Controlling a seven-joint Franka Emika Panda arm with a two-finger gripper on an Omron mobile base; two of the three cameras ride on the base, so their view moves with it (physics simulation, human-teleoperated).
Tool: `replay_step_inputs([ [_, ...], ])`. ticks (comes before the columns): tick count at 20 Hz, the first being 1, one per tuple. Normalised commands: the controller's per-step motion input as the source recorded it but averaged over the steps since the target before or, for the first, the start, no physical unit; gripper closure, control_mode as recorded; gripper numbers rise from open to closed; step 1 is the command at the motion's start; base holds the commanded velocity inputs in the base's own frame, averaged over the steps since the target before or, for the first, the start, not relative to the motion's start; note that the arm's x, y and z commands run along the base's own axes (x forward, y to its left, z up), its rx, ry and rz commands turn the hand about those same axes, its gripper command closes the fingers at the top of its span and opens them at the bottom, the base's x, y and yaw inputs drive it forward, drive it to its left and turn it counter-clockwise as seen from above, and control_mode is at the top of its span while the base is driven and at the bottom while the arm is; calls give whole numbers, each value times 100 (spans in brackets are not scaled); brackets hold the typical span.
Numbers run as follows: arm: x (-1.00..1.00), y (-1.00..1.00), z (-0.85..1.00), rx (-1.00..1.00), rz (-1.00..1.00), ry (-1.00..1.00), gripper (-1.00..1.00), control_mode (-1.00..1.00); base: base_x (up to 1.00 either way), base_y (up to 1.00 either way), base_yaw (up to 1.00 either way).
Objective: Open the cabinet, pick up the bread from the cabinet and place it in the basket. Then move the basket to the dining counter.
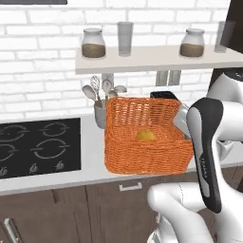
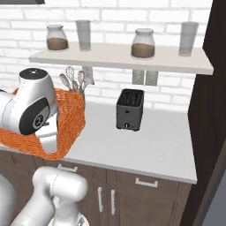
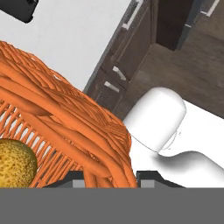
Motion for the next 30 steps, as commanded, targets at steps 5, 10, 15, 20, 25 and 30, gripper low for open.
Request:
replay_step_inputs([
  [5, 0, 0, 0, 0, 0, 0, 100, 100, -68, 87, 36],
  [10, 0, 0, 0, 0, 0, 0, 100, 100, -21, 75, 70],
  [15, 0, 0, 0, 0, 0, 0, 100, 100, 0, 62, 91],
  [20, 0, 0, 0, 0, 0, 0, 100, 100, 0, 59, 94],
  [25, 0, 0, 0, 0, 0, 0, 100, 100, 0, 63, 96],
  [30, 0, 0, 0, 0, 0, 0, 100, 100, 0, 64, 96],
])
